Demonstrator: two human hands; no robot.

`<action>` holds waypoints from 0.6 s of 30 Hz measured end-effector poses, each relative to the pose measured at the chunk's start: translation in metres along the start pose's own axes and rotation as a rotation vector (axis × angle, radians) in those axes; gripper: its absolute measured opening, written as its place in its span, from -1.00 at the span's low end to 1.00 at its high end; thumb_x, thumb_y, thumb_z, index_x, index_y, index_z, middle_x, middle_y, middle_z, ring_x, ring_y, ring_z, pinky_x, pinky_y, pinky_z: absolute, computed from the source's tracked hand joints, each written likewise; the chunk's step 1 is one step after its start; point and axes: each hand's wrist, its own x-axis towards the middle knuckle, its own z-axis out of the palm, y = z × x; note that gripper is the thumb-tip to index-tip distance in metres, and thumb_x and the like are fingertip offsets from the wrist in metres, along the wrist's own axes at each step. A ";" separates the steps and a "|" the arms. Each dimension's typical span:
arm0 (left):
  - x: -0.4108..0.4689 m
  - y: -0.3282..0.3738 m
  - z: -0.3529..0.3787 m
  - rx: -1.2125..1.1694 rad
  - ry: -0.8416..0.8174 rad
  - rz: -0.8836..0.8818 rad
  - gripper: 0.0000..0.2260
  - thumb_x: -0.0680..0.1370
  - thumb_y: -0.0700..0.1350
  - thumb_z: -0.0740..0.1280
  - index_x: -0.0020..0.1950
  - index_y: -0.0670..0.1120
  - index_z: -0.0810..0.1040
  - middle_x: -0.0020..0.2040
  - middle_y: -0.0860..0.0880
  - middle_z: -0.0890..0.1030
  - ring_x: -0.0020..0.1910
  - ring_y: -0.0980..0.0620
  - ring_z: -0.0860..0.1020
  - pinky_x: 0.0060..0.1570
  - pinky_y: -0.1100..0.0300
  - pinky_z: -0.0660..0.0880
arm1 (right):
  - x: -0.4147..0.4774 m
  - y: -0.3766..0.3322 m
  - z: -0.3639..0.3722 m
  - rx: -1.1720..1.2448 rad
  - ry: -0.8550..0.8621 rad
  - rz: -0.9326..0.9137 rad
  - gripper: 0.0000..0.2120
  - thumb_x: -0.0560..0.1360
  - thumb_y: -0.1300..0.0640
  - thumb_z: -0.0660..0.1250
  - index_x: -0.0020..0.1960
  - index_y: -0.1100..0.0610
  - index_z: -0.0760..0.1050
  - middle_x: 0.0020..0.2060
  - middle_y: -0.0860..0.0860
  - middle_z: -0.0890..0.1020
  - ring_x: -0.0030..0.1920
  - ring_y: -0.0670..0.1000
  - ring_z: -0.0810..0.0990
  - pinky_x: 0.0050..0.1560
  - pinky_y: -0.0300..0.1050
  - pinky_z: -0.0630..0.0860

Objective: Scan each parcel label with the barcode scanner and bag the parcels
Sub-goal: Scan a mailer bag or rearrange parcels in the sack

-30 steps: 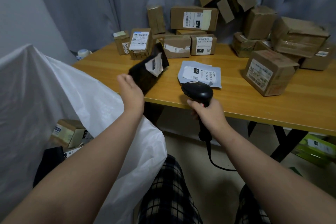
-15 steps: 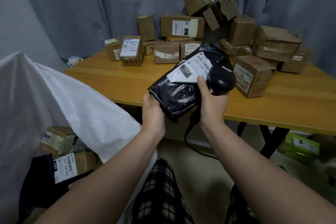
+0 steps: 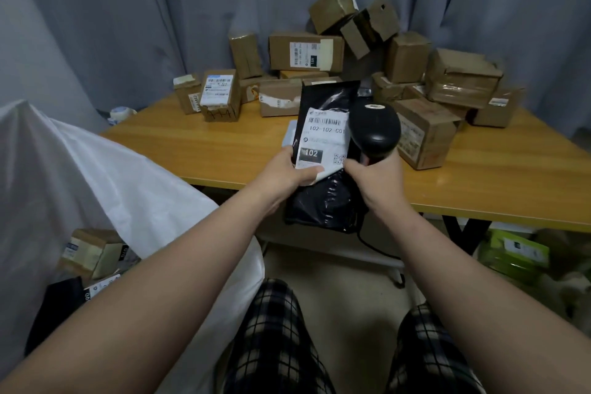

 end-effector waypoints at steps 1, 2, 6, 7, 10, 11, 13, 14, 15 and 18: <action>0.001 -0.001 0.005 0.018 0.013 0.009 -0.66 0.52 -0.26 0.40 0.25 -0.16 0.41 0.15 -0.05 0.59 -0.05 0.07 0.57 -0.16 0.37 0.54 | -0.002 0.003 0.002 -0.010 0.021 -0.012 -0.66 0.35 0.45 0.47 0.02 0.18 0.48 -0.15 -0.03 0.62 -0.16 -0.30 0.59 -0.13 -0.36 0.51; 0.002 -0.003 0.009 0.058 0.030 0.021 -0.63 0.50 -0.26 0.42 0.24 -0.16 0.38 0.18 -0.06 0.58 -0.01 0.05 0.56 -0.10 0.32 0.53 | -0.003 0.005 0.003 -0.030 0.035 -0.020 -0.59 0.33 0.36 0.51 0.13 0.22 0.49 -0.05 0.01 0.65 -0.04 -0.18 0.63 -0.03 -0.23 0.56; -0.002 -0.003 0.018 0.261 0.052 0.051 -0.44 0.41 -0.16 0.53 0.20 -0.14 0.22 0.11 -0.03 0.51 0.08 0.02 0.51 0.02 0.19 0.43 | -0.005 0.005 0.005 -0.181 0.005 -0.026 -0.37 0.22 0.08 0.53 0.25 0.13 0.45 0.07 0.00 0.66 0.11 0.02 0.63 0.15 0.08 0.57; -0.002 -0.003 0.018 0.281 0.046 0.051 -0.40 0.40 -0.14 0.54 0.22 -0.15 0.19 0.11 -0.02 0.50 0.09 0.02 0.50 0.01 0.19 0.42 | -0.004 0.005 0.005 -0.203 -0.012 -0.027 -0.36 0.22 0.08 0.54 0.25 0.13 0.44 0.07 0.01 0.66 0.11 0.02 0.63 0.15 0.10 0.57; -0.002 -0.001 0.014 0.258 0.033 0.087 -0.41 0.40 -0.16 0.54 0.18 -0.11 0.18 0.09 0.01 0.50 0.07 0.05 0.51 -0.01 0.20 0.44 | -0.002 0.007 0.001 -0.199 -0.046 -0.030 -0.36 0.28 0.21 0.57 0.30 0.16 0.42 0.11 0.01 0.64 0.14 -0.01 0.61 0.18 0.03 0.56; -0.001 -0.002 0.012 0.207 0.048 0.112 -0.43 0.40 -0.17 0.54 0.18 -0.10 0.20 0.09 0.02 0.51 0.07 0.05 0.52 0.01 0.19 0.47 | -0.003 0.008 -0.001 -0.188 -0.053 -0.041 -0.36 0.31 0.25 0.57 0.32 0.17 0.40 0.13 0.01 0.63 0.15 -0.05 0.60 0.18 -0.08 0.55; 0.000 -0.004 0.010 0.048 0.116 0.138 -0.49 0.42 -0.20 0.52 0.17 -0.08 0.24 0.12 -0.01 0.53 0.10 0.02 0.55 0.01 0.16 0.53 | -0.006 0.010 -0.003 -0.183 -0.064 -0.084 -0.35 0.33 0.26 0.57 0.34 0.20 0.38 0.15 -0.01 0.61 0.15 -0.12 0.58 0.14 -0.30 0.50; 0.000 -0.005 0.010 -0.031 0.150 0.142 -0.52 0.44 -0.21 0.51 0.15 -0.08 0.26 0.11 -0.02 0.53 0.10 0.01 0.56 -0.02 0.15 0.55 | -0.008 0.010 -0.004 -0.176 -0.074 -0.095 -0.36 0.34 0.26 0.57 0.34 0.20 0.38 0.15 -0.01 0.61 0.16 -0.14 0.57 0.14 -0.32 0.49; 0.000 -0.006 0.011 -0.075 0.167 0.146 -0.55 0.45 -0.22 0.49 0.13 -0.08 0.26 0.10 -0.02 0.54 0.09 0.01 0.56 -0.03 0.15 0.55 | -0.009 0.011 -0.003 -0.162 -0.086 -0.098 -0.37 0.35 0.26 0.56 0.34 0.19 0.38 0.15 -0.01 0.61 0.16 -0.13 0.58 0.16 -0.29 0.50; 0.003 -0.009 0.010 -0.075 0.111 0.131 -0.54 0.47 -0.22 0.47 0.15 -0.09 0.23 0.14 -0.03 0.53 0.12 0.01 0.55 0.04 0.09 0.56 | -0.012 0.014 -0.002 -0.125 -0.108 -0.094 -0.40 0.35 0.24 0.56 0.32 0.16 0.39 0.15 0.00 0.63 0.19 -0.09 0.59 0.18 -0.17 0.52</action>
